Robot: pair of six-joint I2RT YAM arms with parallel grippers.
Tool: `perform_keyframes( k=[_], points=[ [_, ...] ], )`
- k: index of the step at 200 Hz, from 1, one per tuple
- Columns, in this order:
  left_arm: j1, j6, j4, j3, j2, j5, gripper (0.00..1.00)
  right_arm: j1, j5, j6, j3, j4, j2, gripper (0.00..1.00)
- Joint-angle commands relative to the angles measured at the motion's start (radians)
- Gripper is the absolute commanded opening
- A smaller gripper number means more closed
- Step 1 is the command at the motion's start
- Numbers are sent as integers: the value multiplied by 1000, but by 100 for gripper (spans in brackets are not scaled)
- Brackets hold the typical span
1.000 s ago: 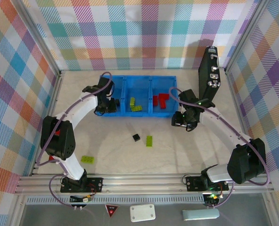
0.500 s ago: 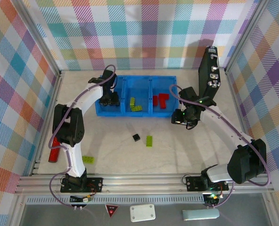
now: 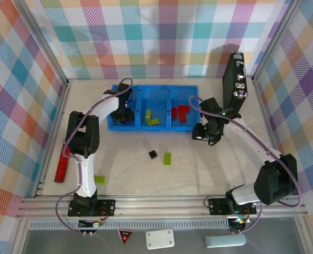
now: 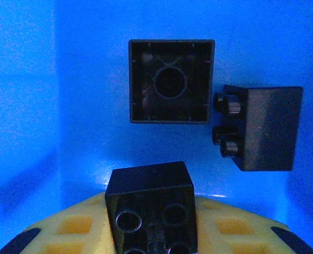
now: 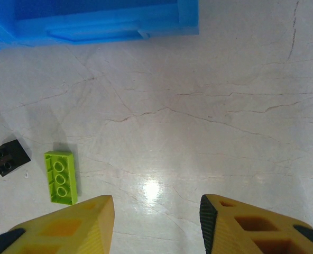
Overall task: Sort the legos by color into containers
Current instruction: Place the lego in the container.
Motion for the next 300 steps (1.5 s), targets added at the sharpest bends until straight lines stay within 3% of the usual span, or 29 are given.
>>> perform_keyframes(
  k=[1,181,300],
  points=[
    [16,14,-15,13,21,-14,35,5,-1,-10,15,-11,6,48],
    [21,6,-4,5,-12,26,47,24,3,1,1,-25,-38,48],
    [21,6,-57,-92,-219,54,47,102,9,45,-1,5,-4,48]
  ],
)
